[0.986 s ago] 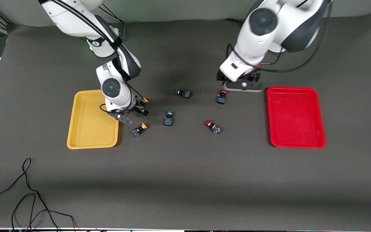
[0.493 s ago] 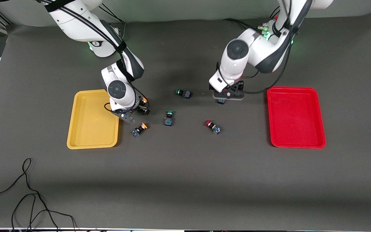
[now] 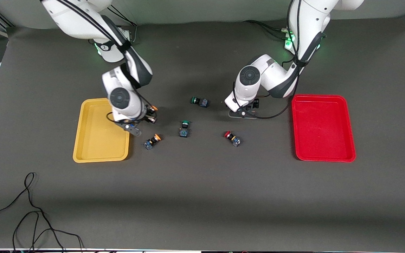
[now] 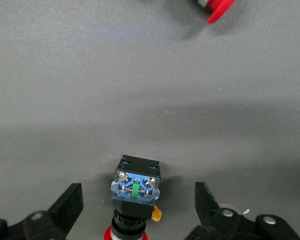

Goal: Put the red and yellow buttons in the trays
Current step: 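Place the orange button in the yellow tray while the left gripper carries the red button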

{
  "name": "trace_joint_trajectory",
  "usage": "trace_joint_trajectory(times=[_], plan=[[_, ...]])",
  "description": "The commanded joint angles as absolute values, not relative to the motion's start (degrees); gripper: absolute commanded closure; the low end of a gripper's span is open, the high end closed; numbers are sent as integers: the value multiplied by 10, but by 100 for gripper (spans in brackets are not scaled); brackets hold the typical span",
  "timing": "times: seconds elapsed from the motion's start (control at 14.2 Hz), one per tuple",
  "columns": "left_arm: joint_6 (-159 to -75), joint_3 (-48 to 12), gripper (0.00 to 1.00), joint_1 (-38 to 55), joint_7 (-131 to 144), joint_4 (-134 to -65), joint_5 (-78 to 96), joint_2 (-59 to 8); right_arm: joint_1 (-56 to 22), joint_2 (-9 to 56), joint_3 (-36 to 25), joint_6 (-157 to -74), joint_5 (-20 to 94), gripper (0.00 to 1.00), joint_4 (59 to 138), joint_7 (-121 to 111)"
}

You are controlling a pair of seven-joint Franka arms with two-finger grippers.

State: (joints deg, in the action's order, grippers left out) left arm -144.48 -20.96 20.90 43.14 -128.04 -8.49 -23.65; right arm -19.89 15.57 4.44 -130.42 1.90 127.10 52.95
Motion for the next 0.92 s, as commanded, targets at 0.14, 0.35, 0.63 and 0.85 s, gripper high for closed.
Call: trace_joint_trajectory(times=[0.14, 0.35, 0.63, 0.85], plan=[[-1442, -201, 76, 216, 460, -1272, -96, -240, -163, 70, -49, -1233, 28, 95, 1288, 345], [-1437, -201, 86, 217, 472, -1269, -96, -239, -162, 101, -126, -1279, 28, 94, 1308, 237], [-1375, -200, 88, 190, 468, -1239, -89, -212, -161, 144, -141, -1354, 29, 83, 1336, 213], [-1345, -205, 92, 112, 453, -1227, -86, -169, -160, 144, -141, -1353, 29, 0, 1335, 214]])
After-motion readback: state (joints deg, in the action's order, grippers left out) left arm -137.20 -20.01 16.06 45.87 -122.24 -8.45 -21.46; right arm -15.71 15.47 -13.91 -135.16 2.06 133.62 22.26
